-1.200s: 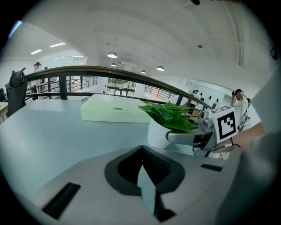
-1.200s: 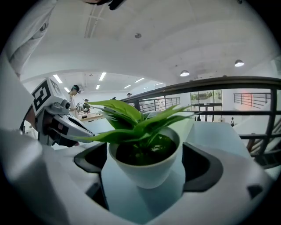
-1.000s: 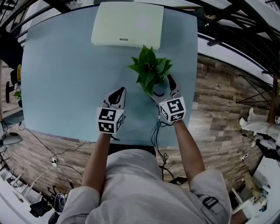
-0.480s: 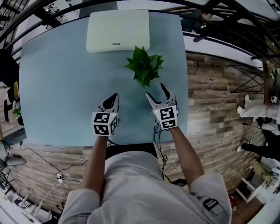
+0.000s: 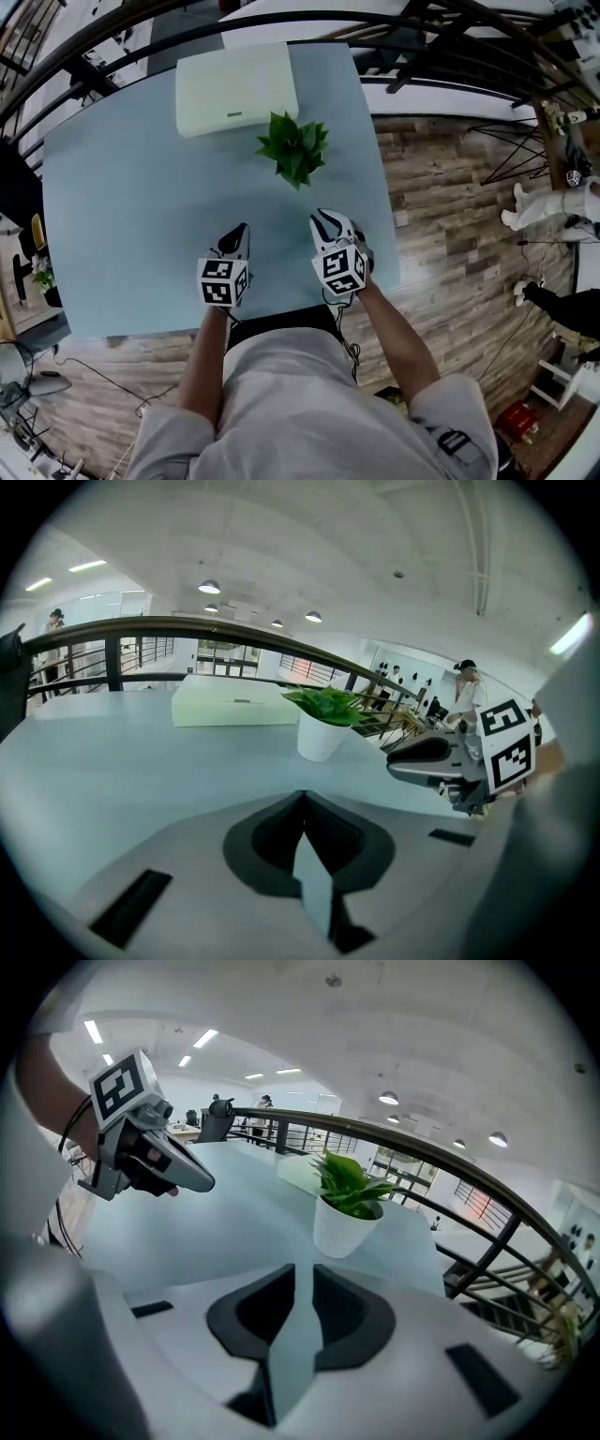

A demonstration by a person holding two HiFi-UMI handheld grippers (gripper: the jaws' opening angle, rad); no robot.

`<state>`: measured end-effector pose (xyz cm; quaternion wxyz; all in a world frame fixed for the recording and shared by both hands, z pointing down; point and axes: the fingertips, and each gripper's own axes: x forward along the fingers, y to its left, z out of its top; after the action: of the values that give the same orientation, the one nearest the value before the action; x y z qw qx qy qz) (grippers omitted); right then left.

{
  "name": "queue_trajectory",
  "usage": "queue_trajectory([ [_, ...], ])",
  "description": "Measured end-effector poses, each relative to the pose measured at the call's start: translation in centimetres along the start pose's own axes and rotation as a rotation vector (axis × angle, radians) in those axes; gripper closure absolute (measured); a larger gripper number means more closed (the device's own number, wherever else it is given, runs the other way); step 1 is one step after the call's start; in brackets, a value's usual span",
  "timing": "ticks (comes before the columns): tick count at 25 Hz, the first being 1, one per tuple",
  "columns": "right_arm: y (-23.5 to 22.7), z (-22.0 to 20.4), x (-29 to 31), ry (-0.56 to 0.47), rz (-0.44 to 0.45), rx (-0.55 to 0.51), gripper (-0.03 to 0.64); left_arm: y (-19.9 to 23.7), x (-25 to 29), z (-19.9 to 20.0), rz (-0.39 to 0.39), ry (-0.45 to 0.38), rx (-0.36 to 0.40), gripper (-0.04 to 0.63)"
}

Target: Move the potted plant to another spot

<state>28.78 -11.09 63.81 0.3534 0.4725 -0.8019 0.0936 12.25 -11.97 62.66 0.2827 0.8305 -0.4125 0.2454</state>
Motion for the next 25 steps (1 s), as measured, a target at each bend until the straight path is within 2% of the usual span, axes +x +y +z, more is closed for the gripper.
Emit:
queue_trajectory([
  [4,1.0,0.2,-1.3,0.015,-0.012,0.044,0.612,-0.4,-0.9,0.4,-0.027,-0.005,0.031,0.583],
  [6,1.2,0.1,-2.0,0.029,-0.034,0.048,0.612,-0.6,-1.2,0.4,-0.04,-0.005,0.036,0.583],
  [12,1.3,0.3,-3.2,0.076,-0.107,-0.046,0.614,-1.3,-1.8,0.7,-0.077,-0.016,0.065,0.583],
  [15,1.4,0.9,-3.9,0.071,-0.114,-0.025,0.614,-1.7,-2.4,1.7,-0.095,-0.036,0.06,0.583],
  [21,-0.5,4.0,-4.9,-0.037,-0.151,0.193,0.614,-2.7,-2.9,6.2,-0.13,-0.119,0.062,0.583],
  [25,-2.4,7.5,-6.2,-0.146,-0.224,0.217,0.614,-3.2,-4.0,9.8,-0.122,-0.207,0.064,0.583],
])
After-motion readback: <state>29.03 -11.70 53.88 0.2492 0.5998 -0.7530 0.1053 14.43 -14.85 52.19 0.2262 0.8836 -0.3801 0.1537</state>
